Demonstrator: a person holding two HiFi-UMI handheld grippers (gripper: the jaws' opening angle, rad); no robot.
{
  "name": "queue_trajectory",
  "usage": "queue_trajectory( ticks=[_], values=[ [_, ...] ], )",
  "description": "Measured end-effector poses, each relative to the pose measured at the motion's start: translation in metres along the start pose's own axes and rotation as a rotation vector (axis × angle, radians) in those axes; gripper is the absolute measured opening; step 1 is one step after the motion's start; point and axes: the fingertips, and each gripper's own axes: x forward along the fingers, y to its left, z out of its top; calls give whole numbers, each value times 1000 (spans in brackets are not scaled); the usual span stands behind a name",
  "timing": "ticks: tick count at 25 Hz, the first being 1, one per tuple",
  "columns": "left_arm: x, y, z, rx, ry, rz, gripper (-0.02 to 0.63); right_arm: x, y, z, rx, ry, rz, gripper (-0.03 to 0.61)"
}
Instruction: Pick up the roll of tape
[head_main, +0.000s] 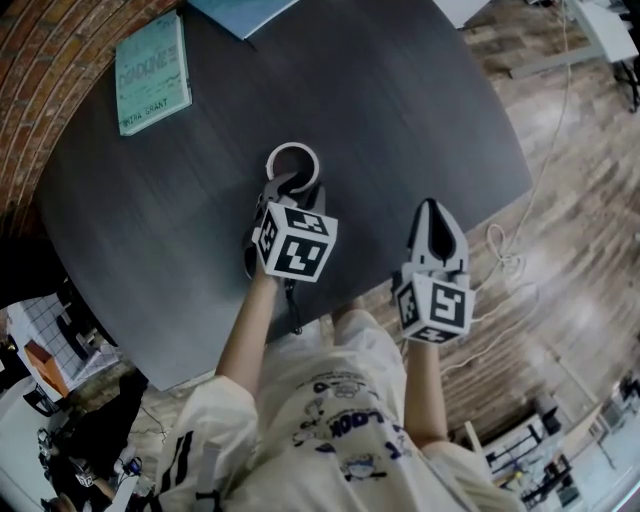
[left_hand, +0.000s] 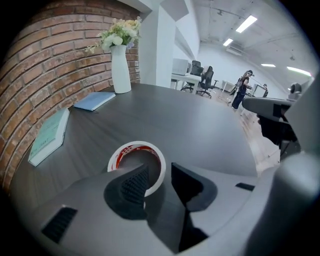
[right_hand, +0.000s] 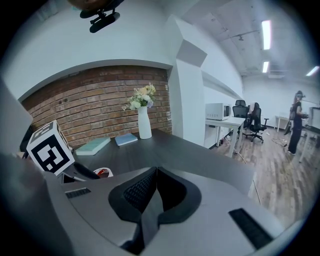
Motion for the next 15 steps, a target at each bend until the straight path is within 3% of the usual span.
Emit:
queue_trajectory(
  ticks=[15],
  values=[
    [13, -3, -9, 74, 119, -5, 109, 2, -4, -11, 1, 31, -36, 5]
  ],
)
